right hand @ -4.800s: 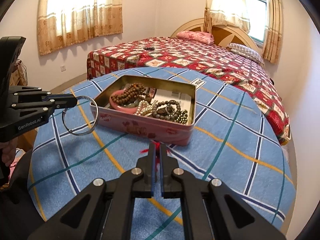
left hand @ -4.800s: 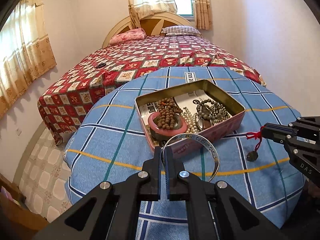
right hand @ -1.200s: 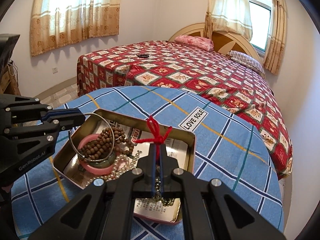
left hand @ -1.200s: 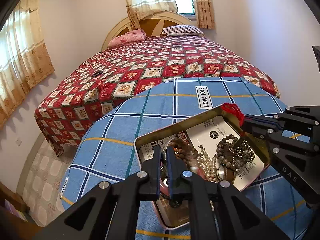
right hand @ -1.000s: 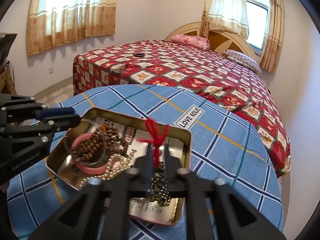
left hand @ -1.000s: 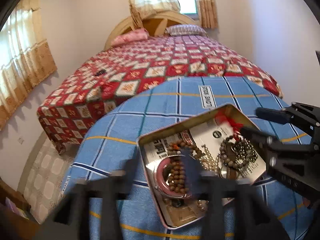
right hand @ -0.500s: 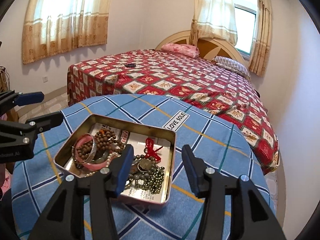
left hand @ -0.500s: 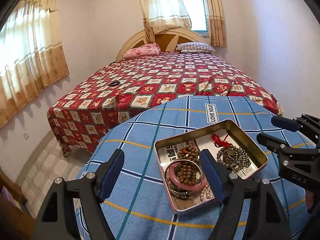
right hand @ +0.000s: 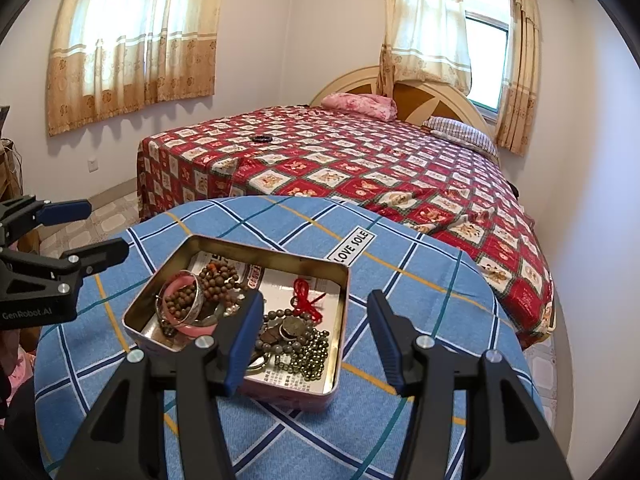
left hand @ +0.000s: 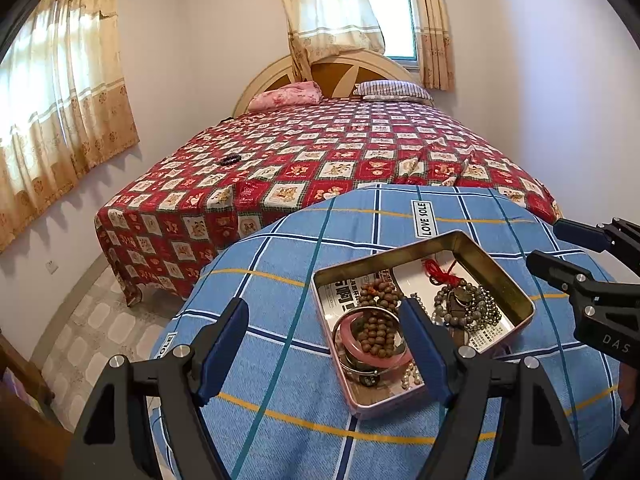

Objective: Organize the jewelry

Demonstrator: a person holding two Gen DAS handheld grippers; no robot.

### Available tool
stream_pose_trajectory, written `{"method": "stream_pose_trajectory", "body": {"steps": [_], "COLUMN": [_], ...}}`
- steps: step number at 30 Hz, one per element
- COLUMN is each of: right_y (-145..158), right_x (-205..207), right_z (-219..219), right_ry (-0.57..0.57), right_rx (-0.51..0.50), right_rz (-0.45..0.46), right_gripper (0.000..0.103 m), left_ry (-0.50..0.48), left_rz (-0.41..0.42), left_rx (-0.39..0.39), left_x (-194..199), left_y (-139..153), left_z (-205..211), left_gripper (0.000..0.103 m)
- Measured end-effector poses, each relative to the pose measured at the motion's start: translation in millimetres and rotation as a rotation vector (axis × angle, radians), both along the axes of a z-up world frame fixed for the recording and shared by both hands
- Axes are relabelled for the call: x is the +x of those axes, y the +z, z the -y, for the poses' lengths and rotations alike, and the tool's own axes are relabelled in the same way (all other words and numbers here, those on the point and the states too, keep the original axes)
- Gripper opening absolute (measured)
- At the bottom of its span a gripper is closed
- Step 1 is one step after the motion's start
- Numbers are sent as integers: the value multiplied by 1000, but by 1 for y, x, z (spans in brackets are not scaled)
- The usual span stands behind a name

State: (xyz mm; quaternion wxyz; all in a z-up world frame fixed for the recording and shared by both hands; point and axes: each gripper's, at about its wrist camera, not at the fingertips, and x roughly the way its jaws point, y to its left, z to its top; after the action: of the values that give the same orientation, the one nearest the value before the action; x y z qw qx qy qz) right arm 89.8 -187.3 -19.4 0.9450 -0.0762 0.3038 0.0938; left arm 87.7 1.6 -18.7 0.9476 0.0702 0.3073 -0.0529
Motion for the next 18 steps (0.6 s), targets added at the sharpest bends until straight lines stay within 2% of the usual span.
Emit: {"method": "stream_pose_trajectory", "body": {"steps": [18], "right_y": [2], "right_x": [-1], "right_z": [0], "right_ry": [2], "right_rx": [2], "right_rz": [1], "right_gripper": [59], "left_ry": [-3], "left_rz": [-2], "left_rx": [-2], "left_x": [-2], "left_y": [2], "left_z": [0], "left_gripper": [78]}}
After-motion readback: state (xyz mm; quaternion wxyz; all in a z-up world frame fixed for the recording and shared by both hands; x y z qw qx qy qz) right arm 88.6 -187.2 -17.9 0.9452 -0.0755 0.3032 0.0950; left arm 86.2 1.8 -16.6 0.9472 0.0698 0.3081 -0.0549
